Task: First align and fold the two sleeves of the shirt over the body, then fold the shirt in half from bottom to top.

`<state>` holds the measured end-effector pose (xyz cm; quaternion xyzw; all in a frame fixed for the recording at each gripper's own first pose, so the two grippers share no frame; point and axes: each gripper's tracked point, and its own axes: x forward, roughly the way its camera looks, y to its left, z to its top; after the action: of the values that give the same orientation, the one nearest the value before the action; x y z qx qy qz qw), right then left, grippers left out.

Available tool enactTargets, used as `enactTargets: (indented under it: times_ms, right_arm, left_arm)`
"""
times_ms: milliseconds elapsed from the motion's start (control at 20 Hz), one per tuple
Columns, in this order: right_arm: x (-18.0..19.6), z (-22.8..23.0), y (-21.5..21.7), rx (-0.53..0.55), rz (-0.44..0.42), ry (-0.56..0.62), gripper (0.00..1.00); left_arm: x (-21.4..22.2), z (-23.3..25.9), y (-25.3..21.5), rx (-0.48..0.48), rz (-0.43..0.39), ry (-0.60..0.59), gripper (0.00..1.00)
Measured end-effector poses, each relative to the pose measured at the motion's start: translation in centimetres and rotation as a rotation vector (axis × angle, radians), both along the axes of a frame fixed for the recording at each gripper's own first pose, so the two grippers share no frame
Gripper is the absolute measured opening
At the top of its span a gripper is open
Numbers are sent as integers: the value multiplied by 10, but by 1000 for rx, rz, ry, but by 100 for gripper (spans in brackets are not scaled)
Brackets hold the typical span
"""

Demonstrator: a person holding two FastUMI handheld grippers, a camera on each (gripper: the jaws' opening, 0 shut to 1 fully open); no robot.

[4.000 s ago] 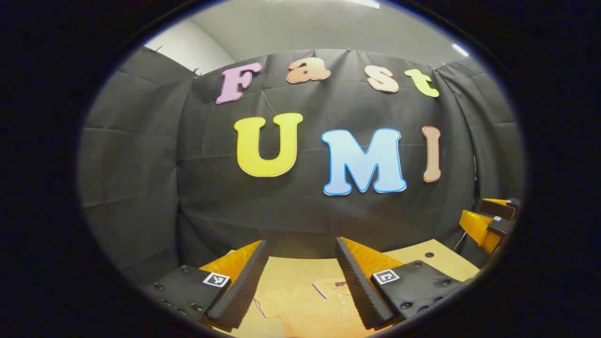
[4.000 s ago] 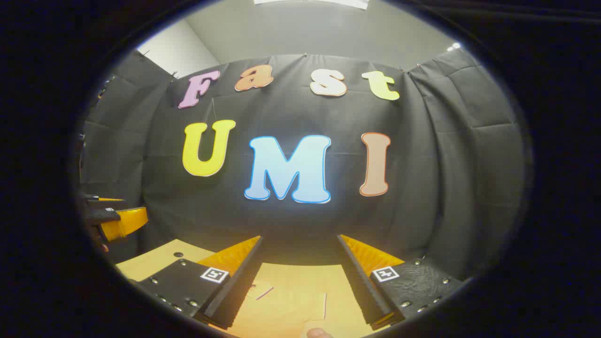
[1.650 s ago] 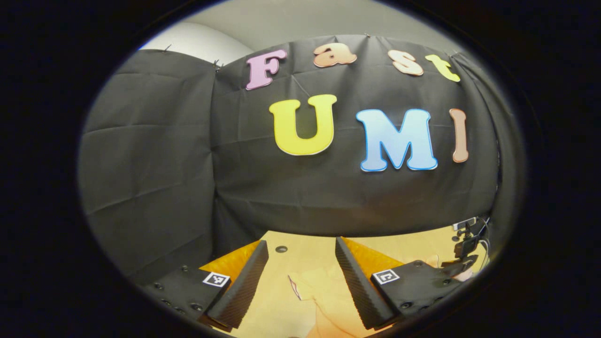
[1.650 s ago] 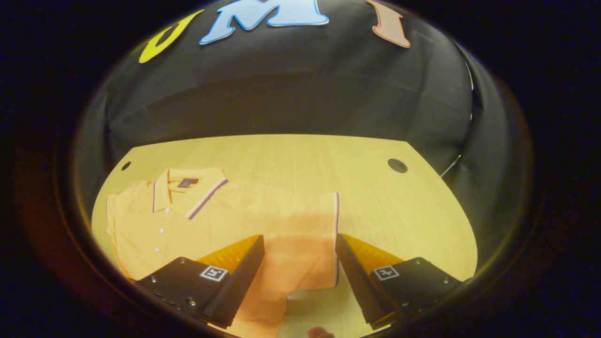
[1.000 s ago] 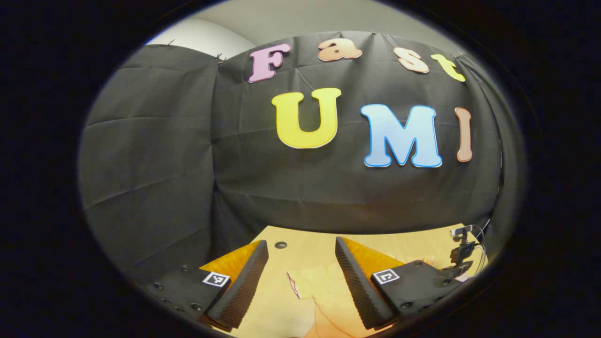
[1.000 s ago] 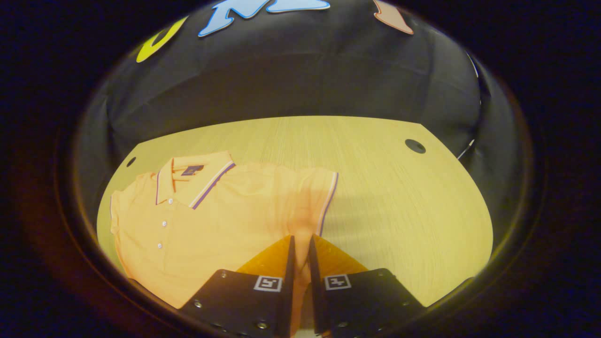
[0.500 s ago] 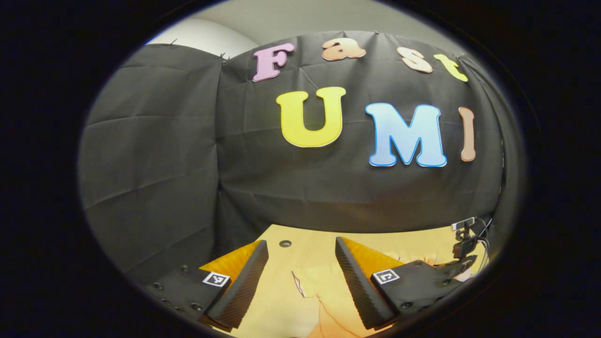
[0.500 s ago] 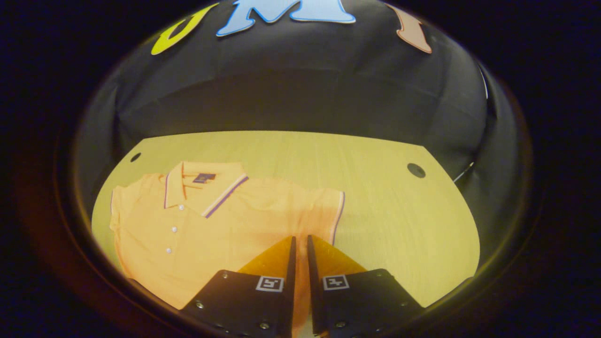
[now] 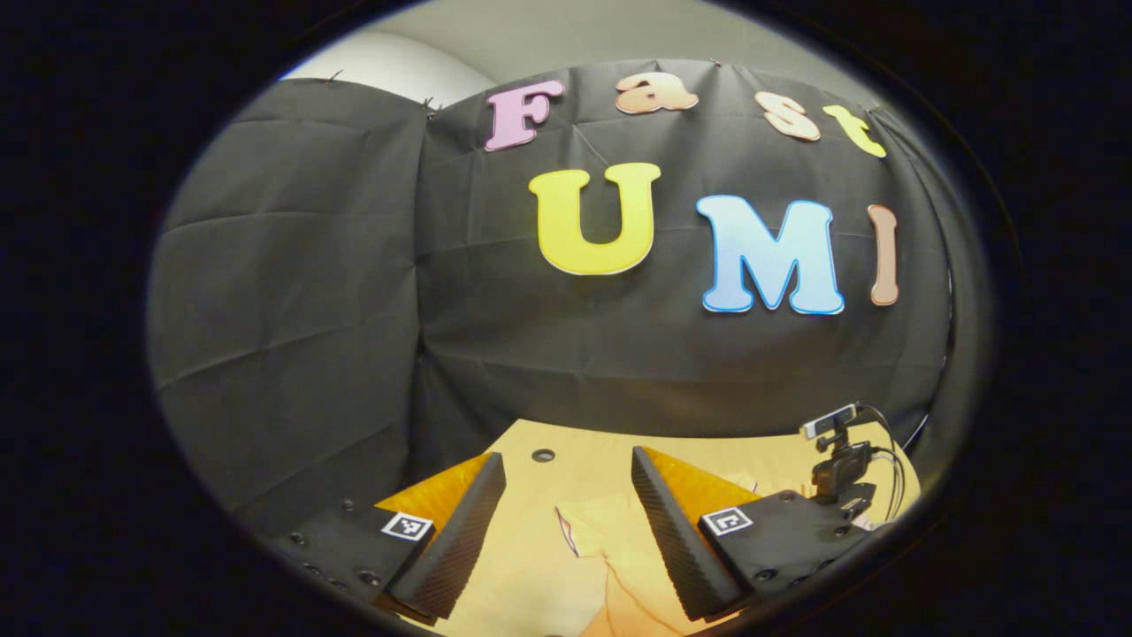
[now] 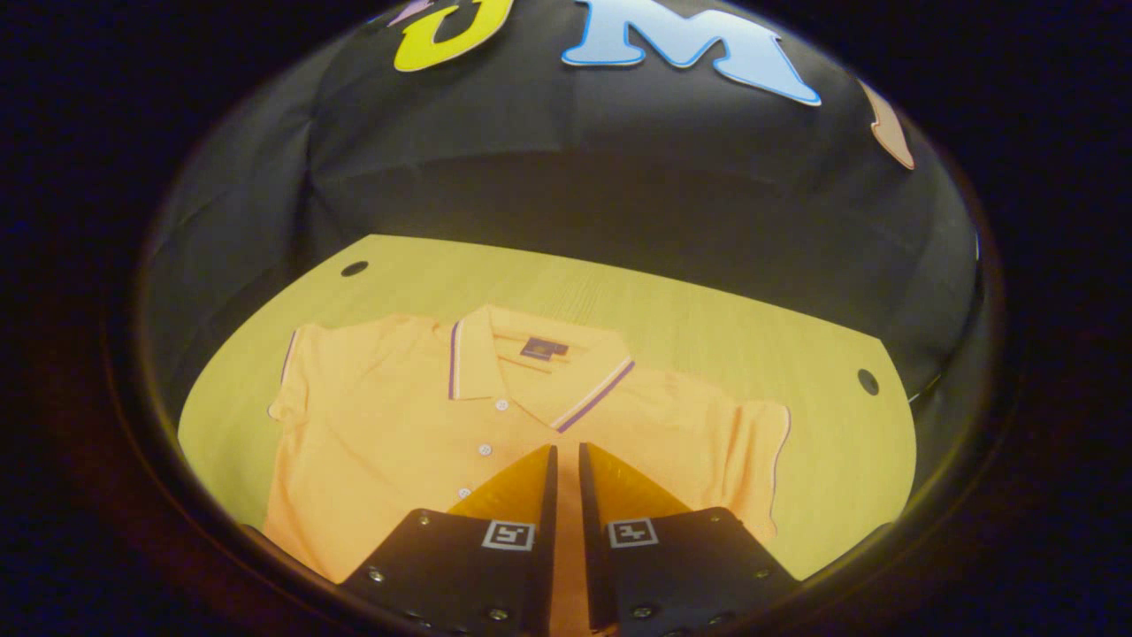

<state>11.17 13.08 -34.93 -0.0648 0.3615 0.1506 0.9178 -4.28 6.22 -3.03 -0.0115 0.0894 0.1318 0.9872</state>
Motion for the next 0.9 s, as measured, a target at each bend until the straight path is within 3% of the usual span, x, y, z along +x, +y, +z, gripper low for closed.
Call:
enactTargets:
  times_ms: [150,200,250,400,900]
  right_arm:
    - [-9,-7,7,54,9,69,23]
    - [-9,-7,2,55,3,76,49]
    - [-6,-4,-4,53,-11,64,57]
    - [-4,9,-19,74,-43,46,65]
    - [-34,74,-54,151,-130,-45,65]
  left_arm:
    - [1,0,0,-8,11,5,95]
    - [1,-3,-1,-12,10,10,96]
    - [2,-5,-1,-14,9,19,95]
    - [3,-11,-3,-30,-5,38,95]
    - [21,-68,-12,-61,-81,194,96]
